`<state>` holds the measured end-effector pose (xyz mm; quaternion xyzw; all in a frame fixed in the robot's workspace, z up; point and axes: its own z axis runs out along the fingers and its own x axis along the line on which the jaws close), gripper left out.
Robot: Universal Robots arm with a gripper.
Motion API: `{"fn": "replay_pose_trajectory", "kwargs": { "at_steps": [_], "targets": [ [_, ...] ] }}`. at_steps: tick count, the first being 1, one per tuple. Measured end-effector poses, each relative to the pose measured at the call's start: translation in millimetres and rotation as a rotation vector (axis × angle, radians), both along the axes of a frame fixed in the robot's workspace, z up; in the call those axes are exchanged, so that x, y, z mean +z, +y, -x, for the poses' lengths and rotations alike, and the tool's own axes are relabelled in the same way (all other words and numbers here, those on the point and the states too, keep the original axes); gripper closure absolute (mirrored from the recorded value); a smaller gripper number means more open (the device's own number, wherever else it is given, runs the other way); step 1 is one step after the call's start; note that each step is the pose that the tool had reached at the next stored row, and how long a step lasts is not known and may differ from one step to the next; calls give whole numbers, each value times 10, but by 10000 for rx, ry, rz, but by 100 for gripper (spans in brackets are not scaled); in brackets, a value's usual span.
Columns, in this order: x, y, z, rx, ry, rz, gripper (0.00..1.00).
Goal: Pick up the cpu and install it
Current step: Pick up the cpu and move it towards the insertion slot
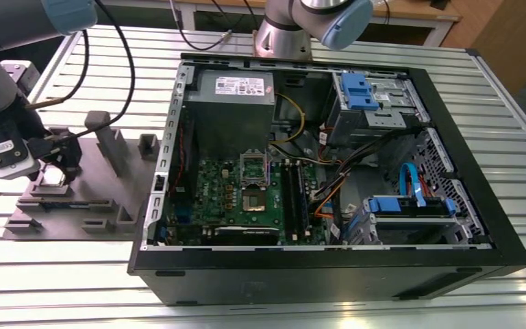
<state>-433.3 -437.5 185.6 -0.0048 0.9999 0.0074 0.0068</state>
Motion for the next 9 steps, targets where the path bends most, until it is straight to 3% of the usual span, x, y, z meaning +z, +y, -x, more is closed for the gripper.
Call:
{"fn": "replay_pose_trajectory", "kwargs": {
  "at_steps": [9],
  "targets": [
    [-26, 0, 3, 1, 2, 1, 34]
  ]
}}
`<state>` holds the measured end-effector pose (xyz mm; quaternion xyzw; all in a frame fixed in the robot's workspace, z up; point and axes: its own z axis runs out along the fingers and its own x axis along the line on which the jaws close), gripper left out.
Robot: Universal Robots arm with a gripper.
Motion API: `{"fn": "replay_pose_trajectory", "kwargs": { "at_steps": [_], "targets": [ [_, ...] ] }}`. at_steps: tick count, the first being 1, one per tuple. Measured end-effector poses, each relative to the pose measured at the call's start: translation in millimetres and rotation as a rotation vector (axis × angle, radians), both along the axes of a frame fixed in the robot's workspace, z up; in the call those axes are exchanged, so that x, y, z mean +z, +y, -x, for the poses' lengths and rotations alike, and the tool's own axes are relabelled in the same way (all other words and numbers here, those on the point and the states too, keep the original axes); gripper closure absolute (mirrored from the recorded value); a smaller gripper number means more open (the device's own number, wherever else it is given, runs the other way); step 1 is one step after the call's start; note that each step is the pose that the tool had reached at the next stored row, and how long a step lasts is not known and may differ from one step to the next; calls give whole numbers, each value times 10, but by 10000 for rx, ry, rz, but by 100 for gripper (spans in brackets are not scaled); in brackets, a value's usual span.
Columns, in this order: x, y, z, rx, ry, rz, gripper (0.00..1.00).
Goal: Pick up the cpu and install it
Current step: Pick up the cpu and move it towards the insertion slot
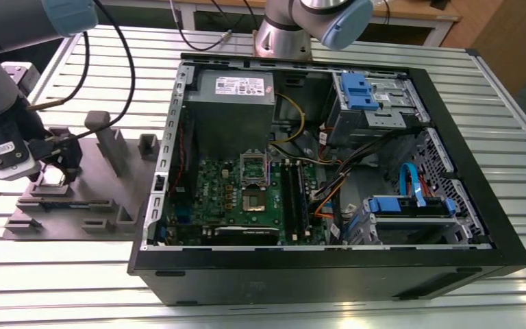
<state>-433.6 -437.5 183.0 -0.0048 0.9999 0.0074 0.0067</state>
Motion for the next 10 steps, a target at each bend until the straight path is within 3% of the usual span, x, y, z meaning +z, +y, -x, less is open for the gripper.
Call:
{"fn": "replay_pose_trajectory", "kwargs": {
  "at_steps": [10],
  "targets": [
    [-5, 0, 0, 0, -2, -1, 35]
  ]
}}
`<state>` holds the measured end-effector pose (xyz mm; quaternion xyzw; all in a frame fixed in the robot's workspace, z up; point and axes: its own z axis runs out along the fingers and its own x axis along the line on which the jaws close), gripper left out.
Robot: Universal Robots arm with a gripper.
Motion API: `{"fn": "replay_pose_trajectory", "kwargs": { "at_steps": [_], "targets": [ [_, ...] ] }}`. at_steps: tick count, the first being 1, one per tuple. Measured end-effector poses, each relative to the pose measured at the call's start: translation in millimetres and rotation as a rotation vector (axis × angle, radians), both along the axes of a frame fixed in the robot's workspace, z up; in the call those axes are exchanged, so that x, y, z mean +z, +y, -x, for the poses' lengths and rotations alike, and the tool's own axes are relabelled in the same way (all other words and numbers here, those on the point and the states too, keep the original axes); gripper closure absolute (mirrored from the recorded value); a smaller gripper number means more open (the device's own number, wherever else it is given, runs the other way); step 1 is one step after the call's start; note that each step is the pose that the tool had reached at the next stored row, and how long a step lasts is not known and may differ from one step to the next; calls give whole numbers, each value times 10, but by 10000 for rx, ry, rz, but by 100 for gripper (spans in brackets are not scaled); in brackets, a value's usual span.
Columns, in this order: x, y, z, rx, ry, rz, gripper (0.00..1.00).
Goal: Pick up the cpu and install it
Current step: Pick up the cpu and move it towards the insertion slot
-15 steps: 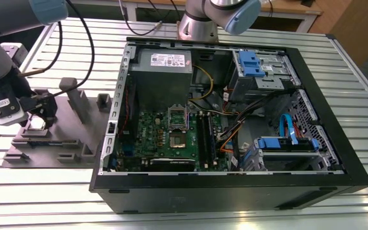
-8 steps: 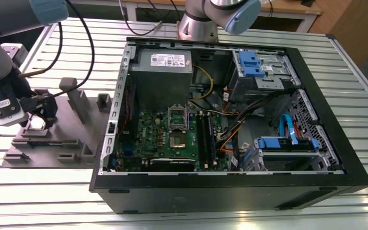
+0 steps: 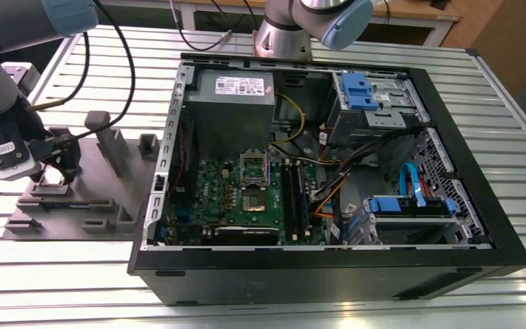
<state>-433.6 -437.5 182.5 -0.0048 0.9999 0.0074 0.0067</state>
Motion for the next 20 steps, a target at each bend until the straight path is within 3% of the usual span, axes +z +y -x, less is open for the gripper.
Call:
{"fn": "replay_pose_trajectory", "kwargs": {
  "at_steps": [1, 20],
  "targets": [
    [0, 0, 0, 0, 0, 0, 42],
    [-9, 0, 20, 1, 0, 1, 43]
  ]
}}
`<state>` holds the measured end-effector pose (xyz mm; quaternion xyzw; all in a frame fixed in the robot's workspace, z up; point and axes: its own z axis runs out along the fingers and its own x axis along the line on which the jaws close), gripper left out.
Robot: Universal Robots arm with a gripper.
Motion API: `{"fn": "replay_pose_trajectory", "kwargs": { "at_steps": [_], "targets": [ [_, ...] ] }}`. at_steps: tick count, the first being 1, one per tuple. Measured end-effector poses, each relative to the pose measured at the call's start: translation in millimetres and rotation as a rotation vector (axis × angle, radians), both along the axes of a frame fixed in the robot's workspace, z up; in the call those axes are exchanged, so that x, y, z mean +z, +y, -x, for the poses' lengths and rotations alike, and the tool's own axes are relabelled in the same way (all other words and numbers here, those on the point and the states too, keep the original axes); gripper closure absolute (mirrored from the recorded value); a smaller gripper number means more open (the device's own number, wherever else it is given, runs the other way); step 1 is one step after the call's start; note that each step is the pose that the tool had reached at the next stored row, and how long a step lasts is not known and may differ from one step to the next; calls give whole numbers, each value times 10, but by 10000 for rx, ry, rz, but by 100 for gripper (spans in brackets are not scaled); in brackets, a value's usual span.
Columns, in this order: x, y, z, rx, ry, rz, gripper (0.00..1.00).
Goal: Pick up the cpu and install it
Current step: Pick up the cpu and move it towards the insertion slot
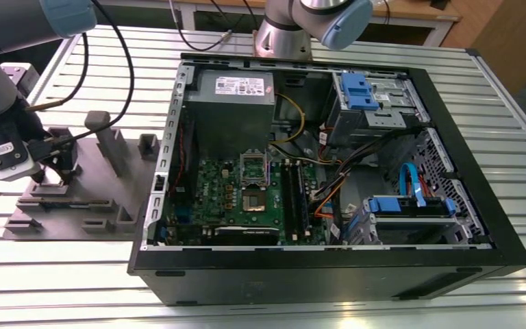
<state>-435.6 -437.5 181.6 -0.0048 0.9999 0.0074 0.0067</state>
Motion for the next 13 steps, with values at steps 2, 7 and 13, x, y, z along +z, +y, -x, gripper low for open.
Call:
{"fn": "replay_pose_trajectory", "kwargs": {
  "at_steps": [2, 7, 13],
  "targets": [
    [0, 0, 0, 0, 0, 0, 50],
    [0, 0, 1, 0, 0, -1, 53],
    [0, 0, 2, 0, 0, -1, 53]
  ]
}}
